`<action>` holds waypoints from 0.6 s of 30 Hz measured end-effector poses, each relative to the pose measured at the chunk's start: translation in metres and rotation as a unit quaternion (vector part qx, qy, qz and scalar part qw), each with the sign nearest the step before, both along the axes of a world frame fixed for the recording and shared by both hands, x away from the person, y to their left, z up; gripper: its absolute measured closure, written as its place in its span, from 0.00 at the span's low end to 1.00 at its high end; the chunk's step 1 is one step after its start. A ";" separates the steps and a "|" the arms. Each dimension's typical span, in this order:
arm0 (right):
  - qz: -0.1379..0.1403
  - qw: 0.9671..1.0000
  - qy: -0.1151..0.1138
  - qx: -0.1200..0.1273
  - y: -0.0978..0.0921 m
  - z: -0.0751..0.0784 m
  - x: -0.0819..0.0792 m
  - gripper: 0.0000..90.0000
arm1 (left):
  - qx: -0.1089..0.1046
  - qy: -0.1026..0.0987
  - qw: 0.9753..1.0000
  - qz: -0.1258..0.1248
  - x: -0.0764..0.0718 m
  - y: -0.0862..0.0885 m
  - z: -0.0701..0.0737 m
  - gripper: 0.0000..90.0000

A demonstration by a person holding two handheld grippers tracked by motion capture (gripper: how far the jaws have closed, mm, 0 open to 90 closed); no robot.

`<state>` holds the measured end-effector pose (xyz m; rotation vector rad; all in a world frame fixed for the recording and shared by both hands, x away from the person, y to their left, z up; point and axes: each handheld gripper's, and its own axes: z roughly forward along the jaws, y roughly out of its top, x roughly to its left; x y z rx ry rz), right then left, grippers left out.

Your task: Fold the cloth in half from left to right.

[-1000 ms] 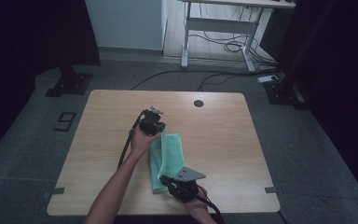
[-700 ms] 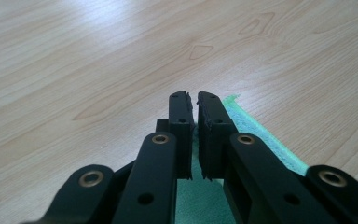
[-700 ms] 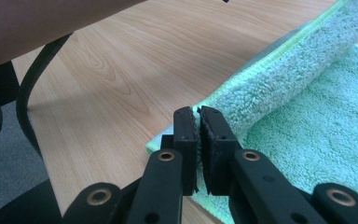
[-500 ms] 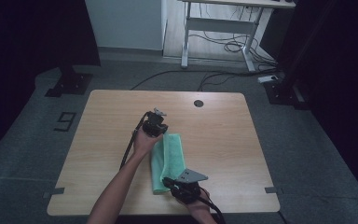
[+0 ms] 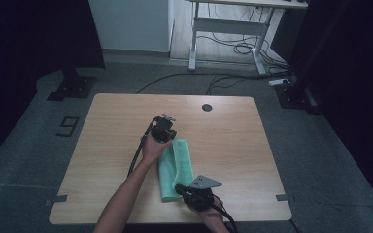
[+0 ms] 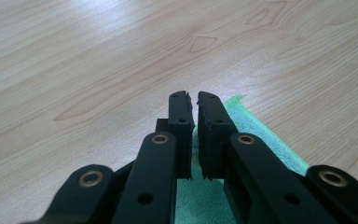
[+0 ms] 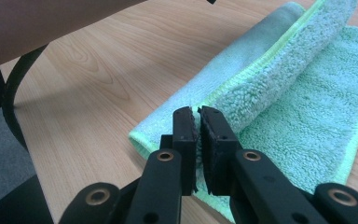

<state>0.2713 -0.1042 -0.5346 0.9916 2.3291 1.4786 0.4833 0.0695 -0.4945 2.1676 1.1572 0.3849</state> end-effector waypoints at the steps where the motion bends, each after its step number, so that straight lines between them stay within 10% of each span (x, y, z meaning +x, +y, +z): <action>1: 0.000 1.000 0.000 -0.001 0.000 0.000 0.000 0.94 | 0.000 0.000 1.000 0.000 0.000 0.000 0.000 0.94; 18: -0.005 1.000 0.015 -0.003 -0.008 -0.007 0.005 0.94 | -0.002 -0.004 1.000 -0.001 0.003 -0.003 -0.002 0.95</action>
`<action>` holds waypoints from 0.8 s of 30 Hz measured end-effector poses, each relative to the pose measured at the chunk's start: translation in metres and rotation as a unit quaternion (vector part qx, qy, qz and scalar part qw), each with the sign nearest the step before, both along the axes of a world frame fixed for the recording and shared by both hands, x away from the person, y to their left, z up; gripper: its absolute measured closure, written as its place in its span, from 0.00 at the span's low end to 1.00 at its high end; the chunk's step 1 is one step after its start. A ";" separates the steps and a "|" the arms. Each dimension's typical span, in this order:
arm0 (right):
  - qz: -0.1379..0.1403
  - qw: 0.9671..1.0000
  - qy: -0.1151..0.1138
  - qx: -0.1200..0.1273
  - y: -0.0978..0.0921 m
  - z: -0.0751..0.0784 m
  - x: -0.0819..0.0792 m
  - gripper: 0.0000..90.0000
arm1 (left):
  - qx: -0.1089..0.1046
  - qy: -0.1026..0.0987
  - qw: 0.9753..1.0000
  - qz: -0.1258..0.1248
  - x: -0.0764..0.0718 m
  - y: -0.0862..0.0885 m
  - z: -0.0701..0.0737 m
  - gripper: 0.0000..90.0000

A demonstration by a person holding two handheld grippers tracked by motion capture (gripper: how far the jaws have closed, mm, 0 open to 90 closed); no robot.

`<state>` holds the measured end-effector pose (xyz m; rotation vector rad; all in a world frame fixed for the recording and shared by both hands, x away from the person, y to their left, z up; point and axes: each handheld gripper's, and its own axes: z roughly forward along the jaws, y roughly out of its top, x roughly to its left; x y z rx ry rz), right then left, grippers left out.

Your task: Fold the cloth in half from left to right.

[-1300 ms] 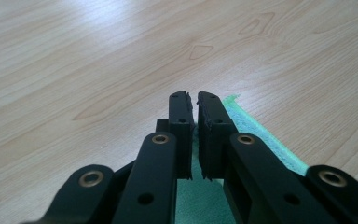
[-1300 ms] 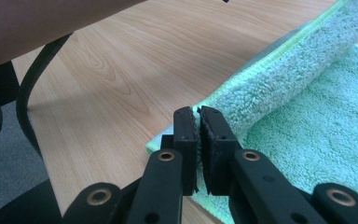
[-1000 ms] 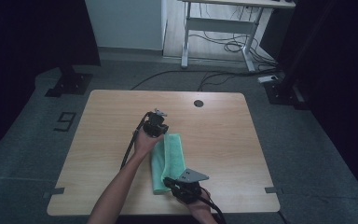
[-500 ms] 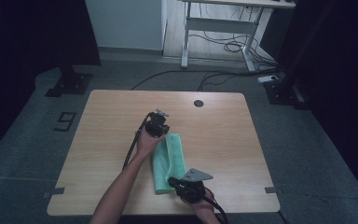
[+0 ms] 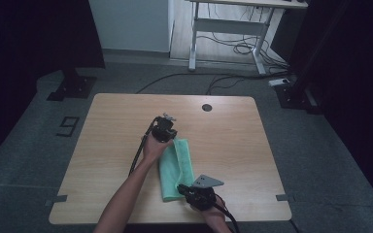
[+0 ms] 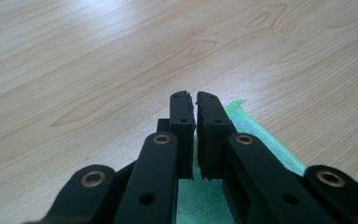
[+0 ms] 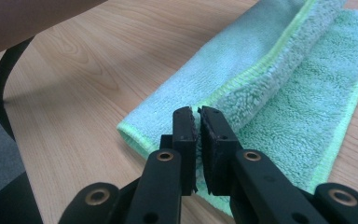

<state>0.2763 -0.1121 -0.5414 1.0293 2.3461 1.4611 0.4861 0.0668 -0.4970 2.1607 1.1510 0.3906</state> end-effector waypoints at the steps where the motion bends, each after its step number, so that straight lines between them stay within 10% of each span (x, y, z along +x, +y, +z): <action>1: -0.001 1.000 0.002 0.001 -0.001 0.000 0.001 0.94 | 0.000 0.000 1.000 0.001 0.000 -0.001 0.000 0.95; 24: -0.012 1.000 0.017 -0.006 -0.010 -0.008 0.006 0.94 | -0.002 0.006 1.000 -0.006 0.008 -0.016 -0.011 0.98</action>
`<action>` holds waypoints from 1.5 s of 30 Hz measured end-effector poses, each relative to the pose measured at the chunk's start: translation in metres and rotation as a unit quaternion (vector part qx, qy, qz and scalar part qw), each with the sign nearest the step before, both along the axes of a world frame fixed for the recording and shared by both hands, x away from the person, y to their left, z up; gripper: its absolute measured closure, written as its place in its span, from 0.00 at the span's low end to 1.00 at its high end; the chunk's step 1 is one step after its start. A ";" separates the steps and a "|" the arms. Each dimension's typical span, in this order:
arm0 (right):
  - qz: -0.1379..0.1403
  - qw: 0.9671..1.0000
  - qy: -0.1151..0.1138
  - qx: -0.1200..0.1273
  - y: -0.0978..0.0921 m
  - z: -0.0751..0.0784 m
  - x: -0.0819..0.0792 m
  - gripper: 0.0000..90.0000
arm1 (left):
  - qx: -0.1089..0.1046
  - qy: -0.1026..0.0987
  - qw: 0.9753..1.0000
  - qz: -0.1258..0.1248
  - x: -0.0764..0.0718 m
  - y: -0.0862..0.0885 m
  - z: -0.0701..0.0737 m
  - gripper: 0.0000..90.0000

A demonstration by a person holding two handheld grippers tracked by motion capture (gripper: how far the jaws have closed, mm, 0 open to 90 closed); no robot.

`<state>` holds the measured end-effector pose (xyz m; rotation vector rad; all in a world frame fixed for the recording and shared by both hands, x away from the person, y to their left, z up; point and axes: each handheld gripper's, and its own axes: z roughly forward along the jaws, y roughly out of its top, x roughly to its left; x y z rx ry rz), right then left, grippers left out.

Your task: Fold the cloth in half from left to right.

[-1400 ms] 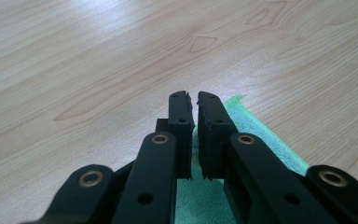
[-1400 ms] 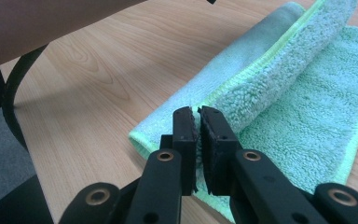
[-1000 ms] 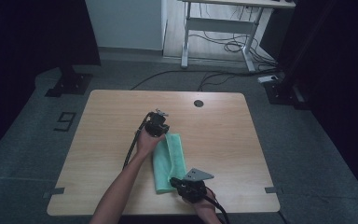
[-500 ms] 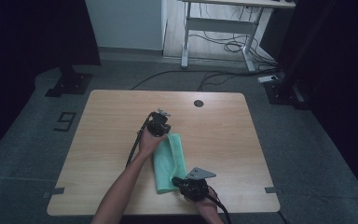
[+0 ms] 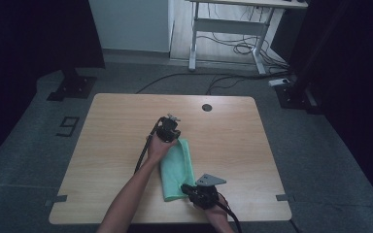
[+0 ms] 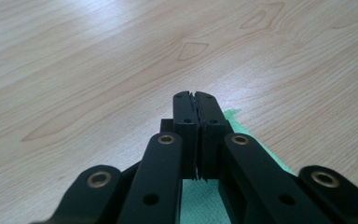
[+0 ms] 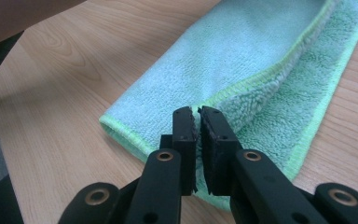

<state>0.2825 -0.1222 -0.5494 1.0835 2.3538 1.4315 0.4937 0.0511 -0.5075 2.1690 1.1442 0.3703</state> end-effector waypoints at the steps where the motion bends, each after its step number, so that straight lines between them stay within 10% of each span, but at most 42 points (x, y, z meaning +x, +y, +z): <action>1: 0.000 1.000 0.001 0.000 0.000 0.000 0.000 0.94 | -0.001 0.001 1.000 -0.001 0.000 -0.001 -0.001 0.99; 13: -0.005 1.000 0.011 -0.004 -0.004 -0.002 0.002 0.91 | 0.014 0.006 1.000 -0.003 0.002 -0.009 -0.011 0.92; 25: 0.000 1.000 0.026 -0.006 -0.008 -0.002 -0.001 0.73 | -0.005 -0.021 1.000 0.002 -0.012 0.011 0.010 0.69; 45: -0.040 0.999 0.014 -0.032 -0.025 0.002 -0.003 0.63 | -0.010 -0.034 0.999 0.005 -0.027 0.025 0.017 0.59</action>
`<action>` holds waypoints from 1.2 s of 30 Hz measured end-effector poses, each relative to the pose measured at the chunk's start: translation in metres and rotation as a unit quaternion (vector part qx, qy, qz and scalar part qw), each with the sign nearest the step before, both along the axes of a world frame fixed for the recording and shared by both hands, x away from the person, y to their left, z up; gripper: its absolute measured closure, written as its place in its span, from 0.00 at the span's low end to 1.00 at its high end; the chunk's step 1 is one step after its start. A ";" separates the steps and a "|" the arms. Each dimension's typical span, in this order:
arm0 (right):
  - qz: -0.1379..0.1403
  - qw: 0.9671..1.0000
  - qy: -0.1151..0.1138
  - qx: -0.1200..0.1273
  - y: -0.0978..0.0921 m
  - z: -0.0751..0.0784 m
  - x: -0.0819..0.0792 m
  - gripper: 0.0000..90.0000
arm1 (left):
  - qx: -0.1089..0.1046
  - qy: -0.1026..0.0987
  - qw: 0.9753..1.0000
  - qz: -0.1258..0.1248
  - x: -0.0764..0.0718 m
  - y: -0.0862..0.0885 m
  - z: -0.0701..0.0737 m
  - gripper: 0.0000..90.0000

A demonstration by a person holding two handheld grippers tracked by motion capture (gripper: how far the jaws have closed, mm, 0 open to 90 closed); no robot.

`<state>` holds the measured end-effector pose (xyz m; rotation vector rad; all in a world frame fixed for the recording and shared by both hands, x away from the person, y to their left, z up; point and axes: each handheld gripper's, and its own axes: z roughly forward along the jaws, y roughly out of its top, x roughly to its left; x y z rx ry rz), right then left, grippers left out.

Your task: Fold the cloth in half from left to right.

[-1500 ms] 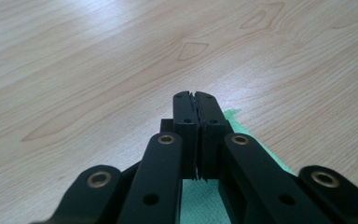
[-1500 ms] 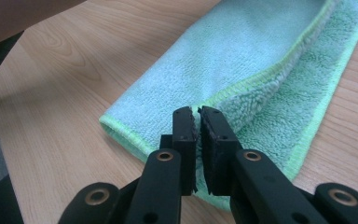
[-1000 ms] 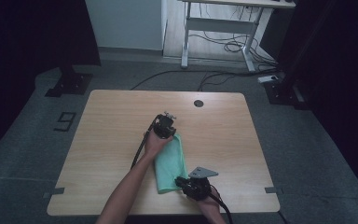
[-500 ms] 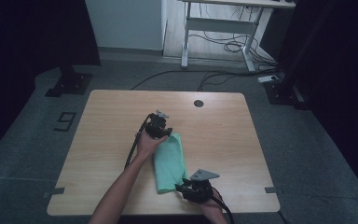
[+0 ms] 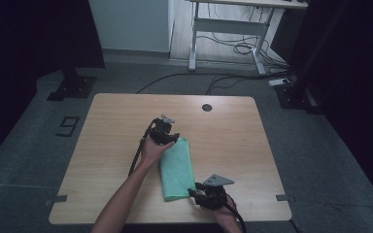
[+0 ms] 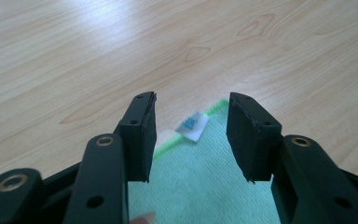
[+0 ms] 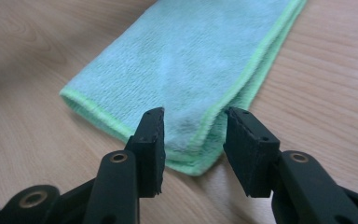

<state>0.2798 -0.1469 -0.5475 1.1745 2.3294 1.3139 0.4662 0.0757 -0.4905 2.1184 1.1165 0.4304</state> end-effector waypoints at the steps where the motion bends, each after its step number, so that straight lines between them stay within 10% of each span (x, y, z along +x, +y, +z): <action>1: -0.002 1.000 -0.001 0.000 -0.001 0.001 0.000 0.63 | 0.000 0.001 1.000 -0.001 -0.002 0.002 0.000 0.59; 17: 0.022 0.999 -0.025 0.016 0.013 0.022 0.012 0.74 | 0.008 0.026 0.999 -0.042 -0.024 0.019 -0.024 0.70; 25: 0.049 0.999 -0.010 -0.018 0.037 0.008 0.022 0.71 | 0.016 0.038 0.999 -0.029 -0.019 0.026 -0.032 0.73; 36: 0.030 0.999 0.004 -0.026 0.020 -0.003 0.024 0.71 | 0.017 0.051 0.998 -0.025 -0.017 0.031 -0.041 0.74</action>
